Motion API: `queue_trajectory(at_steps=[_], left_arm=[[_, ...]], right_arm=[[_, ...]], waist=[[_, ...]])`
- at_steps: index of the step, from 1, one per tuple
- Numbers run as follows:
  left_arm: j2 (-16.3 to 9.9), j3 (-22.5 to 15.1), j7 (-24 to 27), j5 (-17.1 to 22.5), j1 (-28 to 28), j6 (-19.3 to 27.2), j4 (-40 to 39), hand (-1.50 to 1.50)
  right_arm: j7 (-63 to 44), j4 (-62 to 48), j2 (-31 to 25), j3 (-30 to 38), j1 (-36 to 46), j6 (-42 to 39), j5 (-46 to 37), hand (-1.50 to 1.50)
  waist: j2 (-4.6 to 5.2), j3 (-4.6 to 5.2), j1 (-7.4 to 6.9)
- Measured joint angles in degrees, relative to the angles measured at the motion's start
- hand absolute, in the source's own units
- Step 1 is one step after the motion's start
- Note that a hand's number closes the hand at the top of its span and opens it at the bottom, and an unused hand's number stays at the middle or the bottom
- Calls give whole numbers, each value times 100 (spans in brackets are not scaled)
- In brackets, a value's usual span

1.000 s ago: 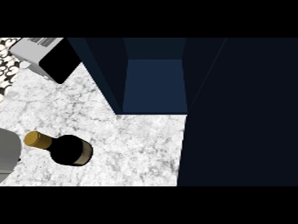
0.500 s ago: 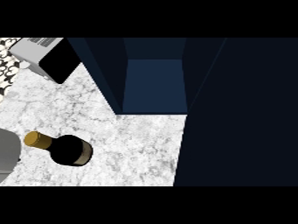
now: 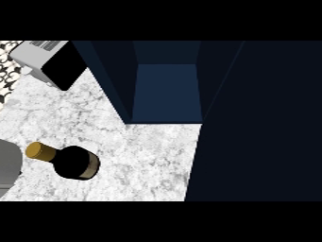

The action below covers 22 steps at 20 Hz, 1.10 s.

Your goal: Pick up the wine, place it into the cabinet and close the cabinet

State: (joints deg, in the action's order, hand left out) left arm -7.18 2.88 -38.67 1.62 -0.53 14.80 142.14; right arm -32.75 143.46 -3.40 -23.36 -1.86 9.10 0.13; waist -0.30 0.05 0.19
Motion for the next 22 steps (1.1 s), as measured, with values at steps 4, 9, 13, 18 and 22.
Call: queue_trajectory(at_steps=[4, 9, 13, 18, 22], left_arm=[[15, 124, 138, 5, 98, -37, -55, -150], [147, 157, 563, 100, 295, -170, -266, -150], [218, 289, 995, 321, 444, -354, -545, -150], [370, 330, 1641, 382, 766, -578, -951, -150], [510, 376, 2230, 456, 1248, -810, -1198, -150]], right_arm=[[-75, 34, -95, -104, 1, 178, -51, -150], [-59, 50, -213, -413, 0, 379, -131, -150], [-167, 53, -327, -399, 157, 526, -178, -150], [-389, 31, -367, -481, 495, 760, -239, -150], [-459, 29, -450, -539, 583, 910, -283, -150]], waist=[[-6, 2, 21], [-6, 5, 45], [-1, 7, 46], [0, 8, 29], [-7, 9, 24]])
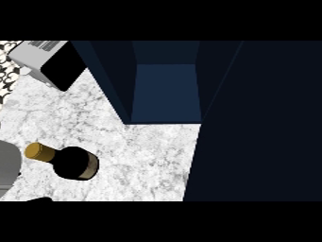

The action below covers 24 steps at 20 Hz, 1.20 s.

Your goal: Pick up the wine, place it into the cabinet and close the cabinet

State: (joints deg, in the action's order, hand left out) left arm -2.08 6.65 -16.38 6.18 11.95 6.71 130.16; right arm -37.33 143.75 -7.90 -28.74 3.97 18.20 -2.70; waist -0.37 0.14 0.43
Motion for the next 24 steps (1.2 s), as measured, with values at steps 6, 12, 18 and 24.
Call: queue_trajectory(at_steps=[6, 12, 18, 24], left_arm=[[111, 114, 726, 54, 360, -139, -518, -150], [163, 305, 1568, 184, 740, -461, -1211, -150], [139, 347, 2210, 253, 931, -651, -1861, -150], [135, 469, 2746, 253, 720, -776, -2764, -150]], right_arm=[[-125, 15, -157, -140, 141, 218, -68, -150], [-86, 21, -364, -197, 169, 332, -111, -150], [-95, 7, -475, -280, 262, 502, -153, -150], [-194, 20, -615, -349, 364, 651, -189, -150]], waist=[[-4, 0, 23], [-3, -2, 24], [1, -3, 16], [4, -3, 43]])
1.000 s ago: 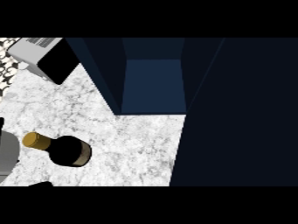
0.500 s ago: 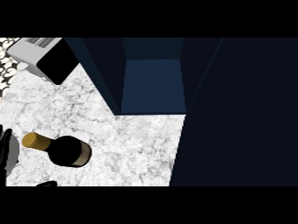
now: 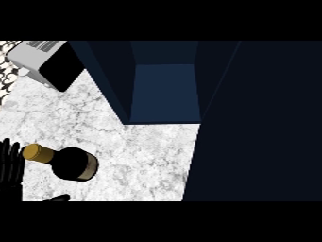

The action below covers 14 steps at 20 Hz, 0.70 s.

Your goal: Pick up the wine, place it into the cabinet and close the cabinet

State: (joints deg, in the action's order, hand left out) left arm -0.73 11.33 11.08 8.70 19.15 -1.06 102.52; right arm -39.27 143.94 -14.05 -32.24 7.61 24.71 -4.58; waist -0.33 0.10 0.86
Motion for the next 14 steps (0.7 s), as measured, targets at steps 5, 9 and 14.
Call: queue_trajectory(at_steps=[5, 9, 14], left_arm=[[-44, 161, 484, 14, -133, -142, -736, -150], [-144, 347, 849, 30, -371, -225, -1363, -150], [-206, 440, 1079, 117, -679, -385, -2014, -150]], right_arm=[[-12, -16, -49, -136, 55, 147, -37, -150], [253, -8, -188, -295, -180, 179, -52, -150], [282, -8, -286, -348, -160, 287, -77, -150]], waist=[[2, 0, -7], [3, -3, 6], [4, -2, 14]])
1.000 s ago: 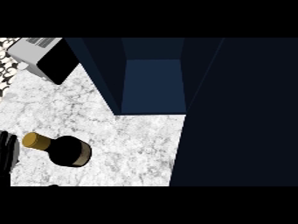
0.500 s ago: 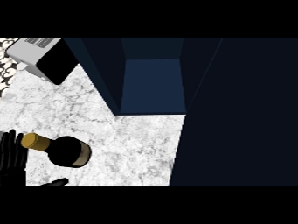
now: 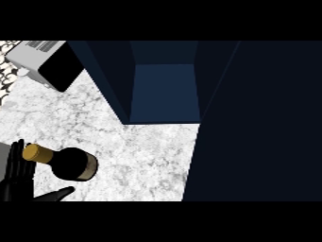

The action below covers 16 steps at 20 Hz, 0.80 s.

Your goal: Pick up the wine, place it into the cabinet and close the cabinet

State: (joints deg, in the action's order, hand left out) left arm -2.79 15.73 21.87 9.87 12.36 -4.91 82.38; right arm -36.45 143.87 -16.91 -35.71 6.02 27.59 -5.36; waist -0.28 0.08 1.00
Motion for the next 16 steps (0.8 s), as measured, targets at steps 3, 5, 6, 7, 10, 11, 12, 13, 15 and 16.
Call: queue_trajectory(at_steps=[3, 5, 6, 7, 10, 11, 12, 13, 15, 16], left_arm=[[-20, 6, 123, 136, -124, -261, -412, -150], [-85, 45, 215, 217, -229, -438, -708, -150], [-116, 62, 171, 268, -260, -488, -741, -150], [-78, 31, 202, 253, -317, -490, -840, -150], [-90, 14, 349, 258, -441, -607, -1110, -150], [-80, -5, 358, 237, -528, -588, -1184, -150], [-46, -25, 427, 231, -500, -614, -1232, -150], [-4, -57, 466, 188, -535, -564, -1267, -150], [-5, -72, 646, 134, -582, -594, -1435, -150], [-20, -66, 720, 121, -614, -609, -1517, -150]], right_arm=[[101, 5, -89, -38, -74, 50, -6, -150], [4, -1, -85, 11, 56, 103, -9, -150], [6, 0, -119, 29, 61, 99, -11, -150], [-47, 2, -114, -32, 105, 146, -20, -150], [-75, -4, -176, 35, 155, 156, -23, -150], [-170, -6, -179, 76, 248, 167, -22, -150], [-186, 1, -203, 69, 248, 187, -27, -150], [-127, 5, -234, 4, 172, 195, -32, -150], [-131, 0, -243, 6, 212, 229, -38, -150], [-144, -3, -250, 54, 224, 232, -36, -150]], waist=[[-2, 0, 12], [0, 2, 1], [1, 2, -6], [-2, 2, 1], [1, 2, -13], [3, 1, -15], [1, 1, -15], [0, 0, -12], [1, 0, -17], [4, -1, -23]])
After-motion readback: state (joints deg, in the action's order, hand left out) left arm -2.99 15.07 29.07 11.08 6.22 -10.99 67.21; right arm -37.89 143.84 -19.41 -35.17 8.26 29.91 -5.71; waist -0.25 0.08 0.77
